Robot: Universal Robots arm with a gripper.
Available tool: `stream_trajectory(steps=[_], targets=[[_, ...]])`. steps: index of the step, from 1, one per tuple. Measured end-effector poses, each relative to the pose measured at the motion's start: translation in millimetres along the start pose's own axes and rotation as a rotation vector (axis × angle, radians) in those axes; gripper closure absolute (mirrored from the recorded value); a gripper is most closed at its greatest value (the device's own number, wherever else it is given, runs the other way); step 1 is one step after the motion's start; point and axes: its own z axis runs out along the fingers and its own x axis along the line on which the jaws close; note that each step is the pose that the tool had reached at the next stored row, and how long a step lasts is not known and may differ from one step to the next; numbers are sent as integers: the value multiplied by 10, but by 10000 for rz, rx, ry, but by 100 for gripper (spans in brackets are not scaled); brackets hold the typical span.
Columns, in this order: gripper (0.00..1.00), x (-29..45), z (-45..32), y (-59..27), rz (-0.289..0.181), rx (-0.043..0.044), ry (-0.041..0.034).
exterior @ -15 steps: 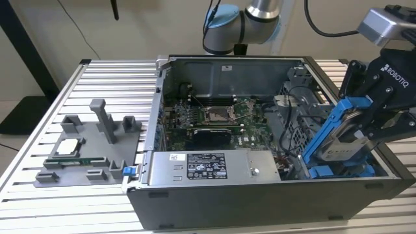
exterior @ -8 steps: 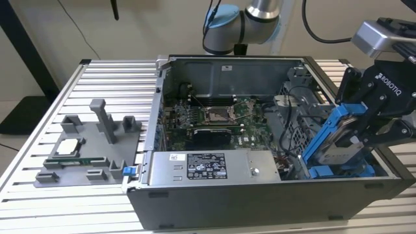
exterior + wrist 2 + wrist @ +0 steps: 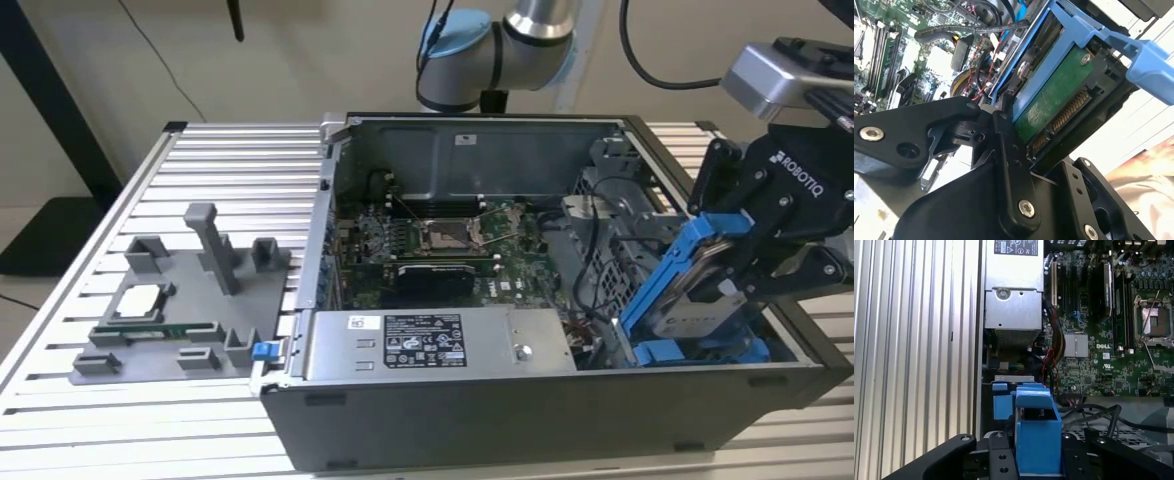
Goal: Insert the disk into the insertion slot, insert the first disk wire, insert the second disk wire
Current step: 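Insert the disk into the insertion slot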
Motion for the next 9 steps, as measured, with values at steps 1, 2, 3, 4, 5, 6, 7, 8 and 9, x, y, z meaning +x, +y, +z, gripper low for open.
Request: stream_trajectory(steps=[1, 2, 3, 4, 5, 6, 7, 8, 9], targets=[[100, 0, 0, 0, 0, 0, 1], [100, 0, 0, 0, 0, 0, 0], [100, 0, 0, 0, 0, 0, 1], [100, 0, 0, 0, 0, 0, 0], [100, 0, 1, 0, 0, 0, 0], [100, 0, 1, 0, 0, 0, 0], [100, 0, 1, 0, 0, 0, 0], [100, 0, 1, 0, 0, 0, 0], [100, 0, 1, 0, 0, 0, 0]])
